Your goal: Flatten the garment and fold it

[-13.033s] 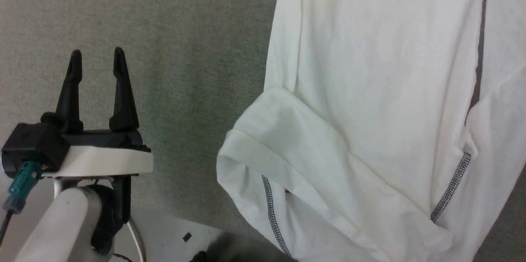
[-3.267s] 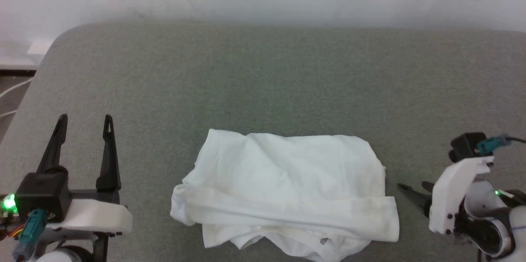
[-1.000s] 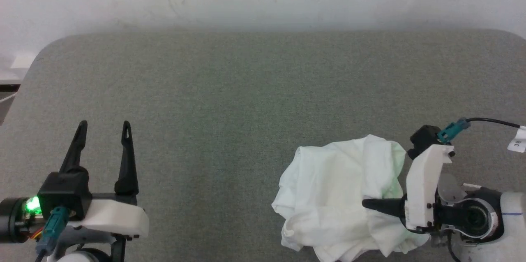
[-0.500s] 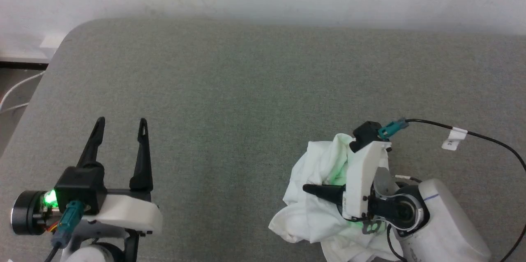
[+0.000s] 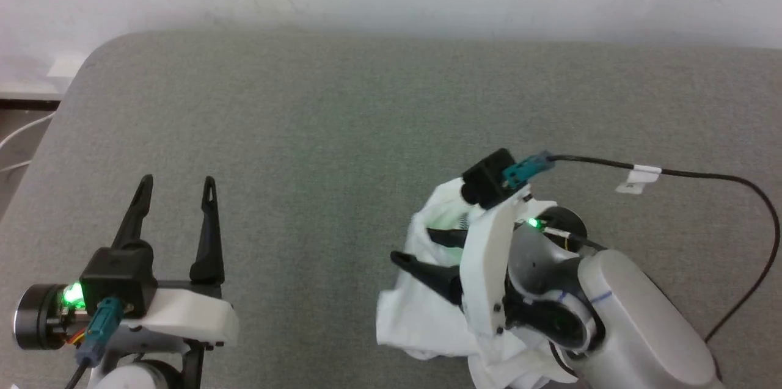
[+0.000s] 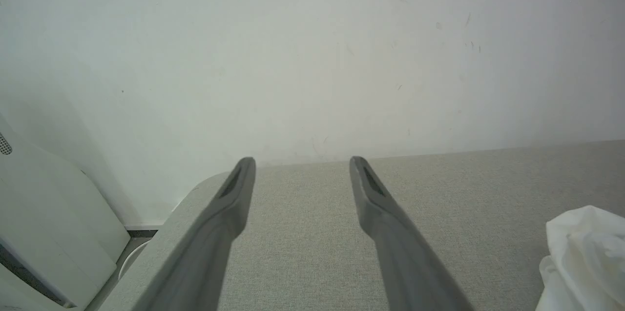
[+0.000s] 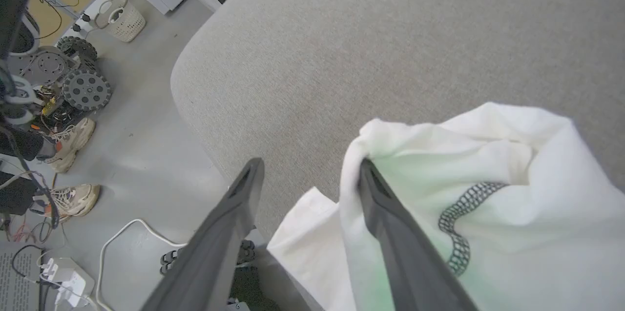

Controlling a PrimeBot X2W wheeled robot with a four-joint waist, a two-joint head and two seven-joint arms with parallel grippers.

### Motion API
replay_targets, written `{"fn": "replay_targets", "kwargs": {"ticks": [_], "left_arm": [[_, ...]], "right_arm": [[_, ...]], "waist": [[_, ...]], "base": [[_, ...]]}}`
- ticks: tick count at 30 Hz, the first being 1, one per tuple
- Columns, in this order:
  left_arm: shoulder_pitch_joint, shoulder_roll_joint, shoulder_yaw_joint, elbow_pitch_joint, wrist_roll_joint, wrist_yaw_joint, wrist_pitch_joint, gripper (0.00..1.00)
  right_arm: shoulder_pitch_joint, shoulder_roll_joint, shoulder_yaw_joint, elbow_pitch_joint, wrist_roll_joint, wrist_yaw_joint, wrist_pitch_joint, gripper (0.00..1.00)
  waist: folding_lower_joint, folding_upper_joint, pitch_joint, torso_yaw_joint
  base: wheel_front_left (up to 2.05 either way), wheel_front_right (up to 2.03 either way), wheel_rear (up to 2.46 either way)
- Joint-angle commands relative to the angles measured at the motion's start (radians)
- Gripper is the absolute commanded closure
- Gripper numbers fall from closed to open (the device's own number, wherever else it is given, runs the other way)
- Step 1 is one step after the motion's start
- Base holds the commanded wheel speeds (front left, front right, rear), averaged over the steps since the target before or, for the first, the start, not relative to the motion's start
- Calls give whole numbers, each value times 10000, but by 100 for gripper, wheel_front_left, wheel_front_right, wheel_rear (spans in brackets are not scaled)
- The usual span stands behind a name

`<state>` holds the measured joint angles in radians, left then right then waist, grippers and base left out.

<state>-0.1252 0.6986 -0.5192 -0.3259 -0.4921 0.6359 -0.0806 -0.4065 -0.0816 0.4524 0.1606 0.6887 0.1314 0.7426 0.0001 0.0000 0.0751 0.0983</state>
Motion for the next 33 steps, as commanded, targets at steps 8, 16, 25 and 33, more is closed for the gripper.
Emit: {"fn": "replay_targets", "kwargs": {"ticks": [8,16,25,33], "left_arm": [[153,157,117,-66,-51,192,133,0],[370,411,343,-80,-63,485,261,0],[705,728,742,-34,-91,875,245,0],[1187,840,1088,62,-304,984,-93,0]], "right_arm": [[284,-2354,1037,-2965,-597,-7,-497,0],[1568,-1947,-1785,-3707,-2330,-7,-3427,0],[3071,-1197,-4751,-4055,-3392,-7,-5513,0],[4384,-713,-6335,-4542,-3908,-7,-5868,0]], "waist": [[-1,0,-239,-446],[-1,0,-347,-729],[-1,0,-464,-935],[-1,0,-611,-1040]], "base": [[0,0,0],[0,0,0],[0,0,0],[0,0,0]]}}
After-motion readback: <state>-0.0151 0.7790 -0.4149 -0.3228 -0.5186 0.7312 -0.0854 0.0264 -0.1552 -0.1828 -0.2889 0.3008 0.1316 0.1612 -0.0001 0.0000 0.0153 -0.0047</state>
